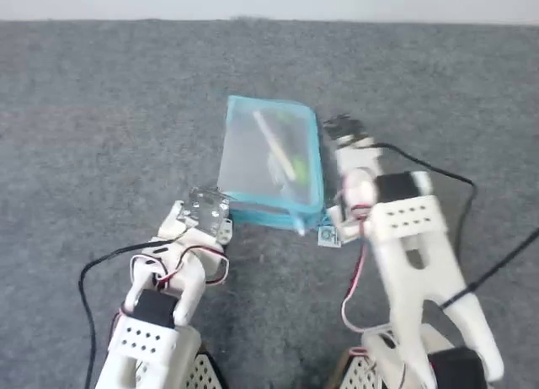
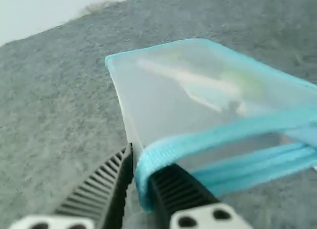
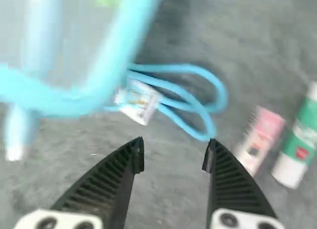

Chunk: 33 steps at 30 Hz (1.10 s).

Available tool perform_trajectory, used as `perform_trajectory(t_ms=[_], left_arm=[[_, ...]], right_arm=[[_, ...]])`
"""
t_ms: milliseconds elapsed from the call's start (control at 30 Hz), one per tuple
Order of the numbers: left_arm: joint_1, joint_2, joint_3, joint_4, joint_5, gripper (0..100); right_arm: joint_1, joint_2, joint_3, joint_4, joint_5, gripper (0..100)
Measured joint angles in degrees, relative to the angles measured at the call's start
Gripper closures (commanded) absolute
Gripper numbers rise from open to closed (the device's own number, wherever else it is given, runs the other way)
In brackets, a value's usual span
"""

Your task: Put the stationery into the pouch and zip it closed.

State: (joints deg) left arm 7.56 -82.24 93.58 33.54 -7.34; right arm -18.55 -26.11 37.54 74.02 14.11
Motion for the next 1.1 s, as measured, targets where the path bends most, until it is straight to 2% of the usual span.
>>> perform_trajectory(t_ms=[67,200,300,433,567,767,1100], left_arm=[[-0.79,0.00,0.00,0.00,0.18,99],[-0.79,0.00,0.00,0.00,0.18,99],[-0.79,0.00,0.00,0.00,0.18,99],[-0.79,0.00,0.00,0.00,0.18,99],[-0.79,0.00,0.00,0.00,0.18,99],[0.70,0.00,0.00,0.00,0.18,99],[0.62,0.00,0.00,0.00,0.53,99]], right_arm=[[-3.52,-1.93,0.62,-0.79,0.53,82.9],[-8.09,-9.67,4.84,-3.34,0.88,99.8],[-9.85,-16.97,10.55,-6.15,0.79,97.0],[-13.19,-25.58,16.79,-7.12,0.88,99.1],[-15.12,-28.40,17.49,-7.56,0.88,99.1],[-15.12,-24.18,15.30,-9.85,0.88,99.1],[-15.03,0.00,-2.64,-12.84,0.88,99.1]])
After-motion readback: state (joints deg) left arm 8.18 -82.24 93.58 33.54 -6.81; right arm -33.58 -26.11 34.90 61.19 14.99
